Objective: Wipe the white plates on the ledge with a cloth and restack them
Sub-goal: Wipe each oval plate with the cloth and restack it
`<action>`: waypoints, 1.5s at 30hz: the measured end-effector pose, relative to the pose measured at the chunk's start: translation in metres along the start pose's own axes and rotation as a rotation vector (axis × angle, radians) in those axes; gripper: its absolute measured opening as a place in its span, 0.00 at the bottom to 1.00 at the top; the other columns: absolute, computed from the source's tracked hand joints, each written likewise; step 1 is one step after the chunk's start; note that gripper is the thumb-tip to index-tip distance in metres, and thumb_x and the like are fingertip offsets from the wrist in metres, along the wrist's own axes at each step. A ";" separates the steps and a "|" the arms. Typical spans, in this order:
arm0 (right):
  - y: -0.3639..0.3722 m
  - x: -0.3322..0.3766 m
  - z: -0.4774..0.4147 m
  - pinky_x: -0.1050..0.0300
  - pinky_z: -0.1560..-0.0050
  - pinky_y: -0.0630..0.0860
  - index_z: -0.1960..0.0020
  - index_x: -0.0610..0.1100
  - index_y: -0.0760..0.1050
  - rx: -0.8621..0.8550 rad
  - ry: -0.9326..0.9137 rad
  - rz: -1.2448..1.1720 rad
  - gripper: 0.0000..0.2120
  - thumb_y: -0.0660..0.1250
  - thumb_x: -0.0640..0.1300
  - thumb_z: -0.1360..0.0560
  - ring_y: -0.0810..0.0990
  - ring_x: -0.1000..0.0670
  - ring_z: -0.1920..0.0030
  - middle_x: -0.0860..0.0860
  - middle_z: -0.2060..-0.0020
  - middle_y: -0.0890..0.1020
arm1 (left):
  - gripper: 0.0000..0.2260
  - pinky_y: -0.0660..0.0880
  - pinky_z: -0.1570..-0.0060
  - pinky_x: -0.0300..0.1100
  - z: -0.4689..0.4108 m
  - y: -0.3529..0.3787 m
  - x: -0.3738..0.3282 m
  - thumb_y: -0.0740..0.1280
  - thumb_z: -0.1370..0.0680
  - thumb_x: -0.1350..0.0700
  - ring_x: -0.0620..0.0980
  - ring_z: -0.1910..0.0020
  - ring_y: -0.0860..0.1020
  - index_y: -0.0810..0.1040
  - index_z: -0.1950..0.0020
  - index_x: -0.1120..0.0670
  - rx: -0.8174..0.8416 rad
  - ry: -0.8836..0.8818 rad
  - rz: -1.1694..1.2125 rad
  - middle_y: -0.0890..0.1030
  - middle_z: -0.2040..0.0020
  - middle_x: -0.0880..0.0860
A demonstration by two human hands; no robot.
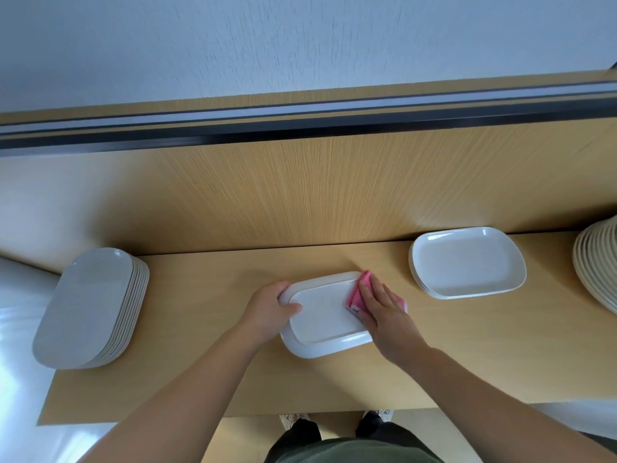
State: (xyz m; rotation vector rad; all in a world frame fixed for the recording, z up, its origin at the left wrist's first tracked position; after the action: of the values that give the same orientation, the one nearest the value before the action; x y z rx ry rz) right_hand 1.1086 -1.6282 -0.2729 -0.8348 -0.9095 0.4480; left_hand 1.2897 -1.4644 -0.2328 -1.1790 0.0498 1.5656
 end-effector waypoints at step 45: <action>0.024 0.004 0.034 0.48 0.23 0.40 0.22 0.54 0.44 0.066 -0.070 0.133 0.37 0.31 0.69 0.27 0.42 0.45 0.21 0.51 0.21 0.42 | 0.36 0.75 0.41 0.51 0.046 0.043 0.008 0.72 0.38 0.56 0.51 0.40 0.75 0.69 0.30 0.45 0.109 -0.016 0.091 0.75 0.36 0.50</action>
State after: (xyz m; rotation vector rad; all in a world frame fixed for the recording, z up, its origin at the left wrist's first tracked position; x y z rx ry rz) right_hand 1.0821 -1.5962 -0.2779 -0.8266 -0.9018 0.6225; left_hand 1.2284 -1.4480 -0.2381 -1.0915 0.1786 1.6305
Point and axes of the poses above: each hand's wrist, its own z-axis away from the middle knuckle, its own y-axis out of the palm, x = y × z, the point moved 1 cm from there along -z, towards the middle knuckle
